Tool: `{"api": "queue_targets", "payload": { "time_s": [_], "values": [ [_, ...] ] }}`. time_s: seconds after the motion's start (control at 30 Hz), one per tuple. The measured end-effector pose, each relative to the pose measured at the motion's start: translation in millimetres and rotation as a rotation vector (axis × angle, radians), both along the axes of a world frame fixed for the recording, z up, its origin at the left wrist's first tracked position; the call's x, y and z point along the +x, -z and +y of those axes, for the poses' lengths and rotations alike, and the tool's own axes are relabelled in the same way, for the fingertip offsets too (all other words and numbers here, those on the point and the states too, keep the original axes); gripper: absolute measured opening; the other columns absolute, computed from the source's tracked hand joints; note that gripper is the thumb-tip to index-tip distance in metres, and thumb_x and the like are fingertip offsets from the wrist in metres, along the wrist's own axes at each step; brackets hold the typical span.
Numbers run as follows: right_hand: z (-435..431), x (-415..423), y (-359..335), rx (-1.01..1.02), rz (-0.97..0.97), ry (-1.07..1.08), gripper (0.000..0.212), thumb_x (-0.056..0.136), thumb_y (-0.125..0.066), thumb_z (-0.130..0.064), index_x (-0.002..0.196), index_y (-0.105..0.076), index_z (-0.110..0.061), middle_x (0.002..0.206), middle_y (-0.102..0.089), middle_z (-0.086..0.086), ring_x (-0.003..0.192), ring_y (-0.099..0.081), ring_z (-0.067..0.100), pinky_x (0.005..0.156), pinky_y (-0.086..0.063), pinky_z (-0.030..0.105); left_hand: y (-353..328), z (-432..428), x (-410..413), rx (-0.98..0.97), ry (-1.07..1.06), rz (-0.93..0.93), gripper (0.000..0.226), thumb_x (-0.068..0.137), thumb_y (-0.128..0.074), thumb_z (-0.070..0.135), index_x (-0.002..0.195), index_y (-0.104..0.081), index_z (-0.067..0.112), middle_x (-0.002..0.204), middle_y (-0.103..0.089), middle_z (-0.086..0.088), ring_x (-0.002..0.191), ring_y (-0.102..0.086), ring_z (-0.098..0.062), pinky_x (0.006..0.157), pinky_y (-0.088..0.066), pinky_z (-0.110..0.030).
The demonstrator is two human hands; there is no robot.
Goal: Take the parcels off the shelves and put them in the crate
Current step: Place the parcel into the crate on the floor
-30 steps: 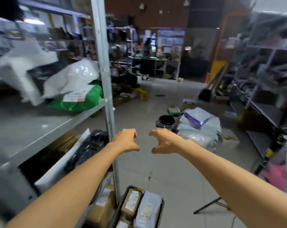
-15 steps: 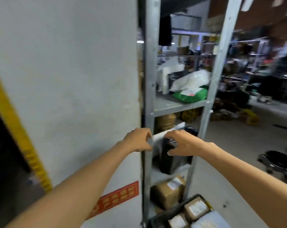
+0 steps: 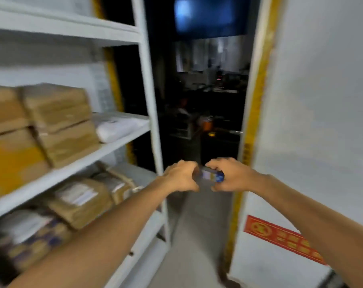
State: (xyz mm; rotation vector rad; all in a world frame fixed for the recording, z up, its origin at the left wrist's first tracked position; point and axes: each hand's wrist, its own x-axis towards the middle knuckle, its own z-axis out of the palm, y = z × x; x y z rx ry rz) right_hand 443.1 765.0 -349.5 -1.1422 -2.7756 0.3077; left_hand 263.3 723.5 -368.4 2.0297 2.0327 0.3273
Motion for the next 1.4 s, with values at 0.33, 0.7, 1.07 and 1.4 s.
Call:
{"api": "queue_targets", "payload": {
  "time_s": [0.33,0.7,1.07,1.4],
  "values": [
    [-114.1,-261.3,-29.4,-0.024,0.006,-0.607,0.075,0.076,-0.074,-0.041,0.142,-0.041,-0.027,0.141,-0.046,-0.003,0.127,-0.047,0.017,0.097,-0.044,0.029,-25.7,-237.5,-192.9,0.007,-0.693,0.049,0.050,0.075,-0.075,0.043,0.118,-0.058,0.024,0.117,-0.062,0.002,0.107,-0.059,-0.020,0.079,-0.048,-0.030],
    [-329.7,-366.2,-38.3,-0.023,0.019,-1.228,0.075,0.081,-0.070,-0.040,0.145,-0.036,-0.022,0.146,-0.040,-0.003,0.133,-0.039,0.014,0.100,-0.036,0.025,-40.2,-480.8,-194.6,-0.034,-1.307,0.129,0.047,0.074,-0.077,0.039,0.114,-0.060,0.020,0.113,-0.065,-0.003,0.105,-0.060,-0.026,0.085,-0.052,-0.038],
    [-510.8,-417.0,-48.8,-0.026,0.055,-1.460,0.080,0.079,-0.073,-0.040,0.146,-0.034,-0.021,0.147,-0.040,0.000,0.132,-0.040,0.018,0.102,-0.037,0.029,-57.0,-667.5,-213.0,0.021,-1.573,0.143,0.054,0.073,-0.075,0.044,0.118,-0.055,0.022,0.113,-0.064,0.000,0.098,-0.060,-0.022,0.079,-0.051,-0.033],
    [-624.9,-449.8,-73.6,-0.006,0.169,-1.494,0.080,0.075,-0.075,-0.036,0.144,-0.039,-0.017,0.140,-0.045,0.005,0.129,-0.042,0.020,0.103,-0.035,0.026,-80.5,-787.5,-242.1,0.066,-1.676,0.180,0.056,0.073,-0.076,0.043,0.122,-0.055,0.025,0.113,-0.065,0.002,0.100,-0.061,-0.020,0.084,-0.053,-0.035]
  ]
}}
